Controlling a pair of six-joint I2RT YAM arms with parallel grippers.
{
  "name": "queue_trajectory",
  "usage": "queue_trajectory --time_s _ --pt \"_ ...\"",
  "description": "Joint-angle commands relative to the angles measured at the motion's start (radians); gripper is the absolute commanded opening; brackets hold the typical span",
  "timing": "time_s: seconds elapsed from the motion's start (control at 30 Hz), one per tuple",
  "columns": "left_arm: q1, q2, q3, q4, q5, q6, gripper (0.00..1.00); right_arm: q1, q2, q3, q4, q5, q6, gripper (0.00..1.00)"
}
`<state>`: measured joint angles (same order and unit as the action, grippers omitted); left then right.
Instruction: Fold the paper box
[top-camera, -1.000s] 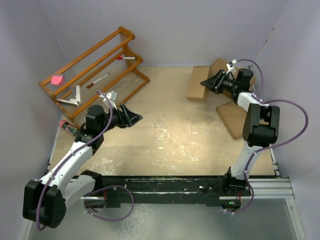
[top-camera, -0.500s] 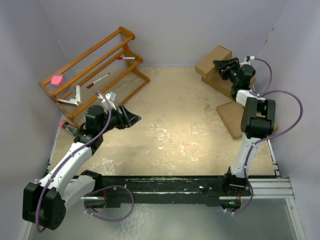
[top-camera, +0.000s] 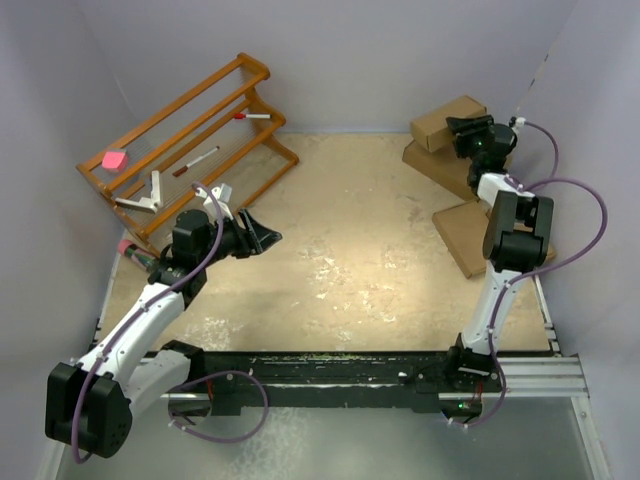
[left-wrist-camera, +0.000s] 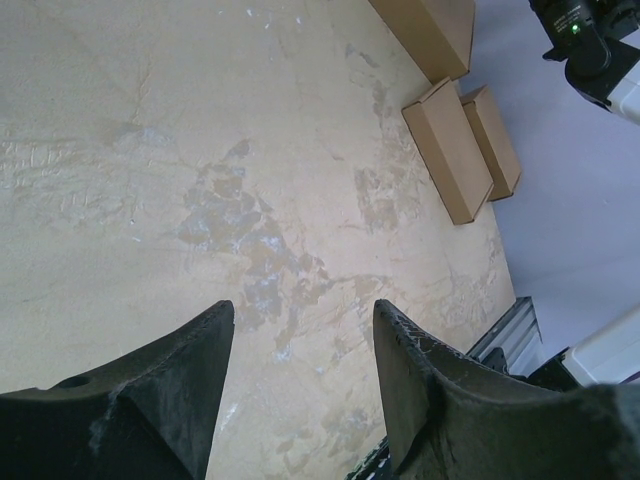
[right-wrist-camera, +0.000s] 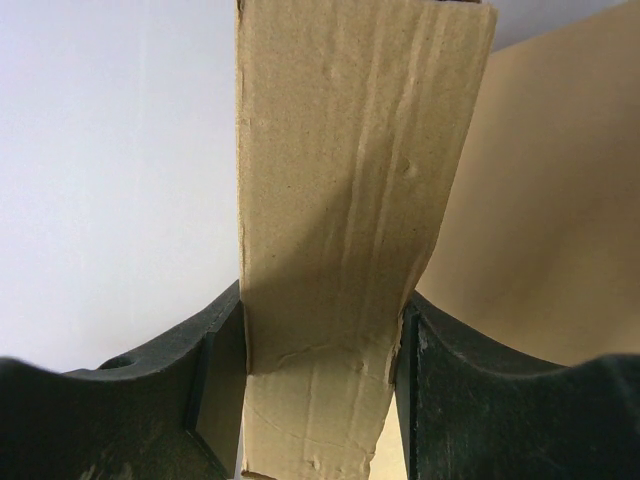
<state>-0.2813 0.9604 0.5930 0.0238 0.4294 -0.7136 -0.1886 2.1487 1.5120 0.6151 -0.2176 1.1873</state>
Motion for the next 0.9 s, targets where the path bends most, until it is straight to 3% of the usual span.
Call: queue_trajectory --time_s 0.0,0.2,0.47,0.53,0.87 --pt "0.008 -0.006 0.044 0.025 -0.012 0.011 0.61 -0.003 0.002 0.047 -0.046 0.096 0.012 0.32" --pt "0.009 -0.009 0.041 0.024 -0.012 0.01 0.61 -0.003 0.018 0.039 -0.039 0.139 0.01 0.43" --pt "0.008 -0.03 0.041 0.021 -0.008 0.004 0.61 -0.007 0.01 0.011 -0.027 0.084 -0.007 0.81" --pt "0.009 -0.042 0.052 0.0 -0.012 0.01 0.61 -0.01 -0.005 -0.005 -0.046 0.059 0.007 0.99" --pt "0.008 -0.107 0.09 -0.056 -0.011 0.032 0.61 -0.015 -0.128 -0.031 -0.351 0.06 -0.036 1.0"
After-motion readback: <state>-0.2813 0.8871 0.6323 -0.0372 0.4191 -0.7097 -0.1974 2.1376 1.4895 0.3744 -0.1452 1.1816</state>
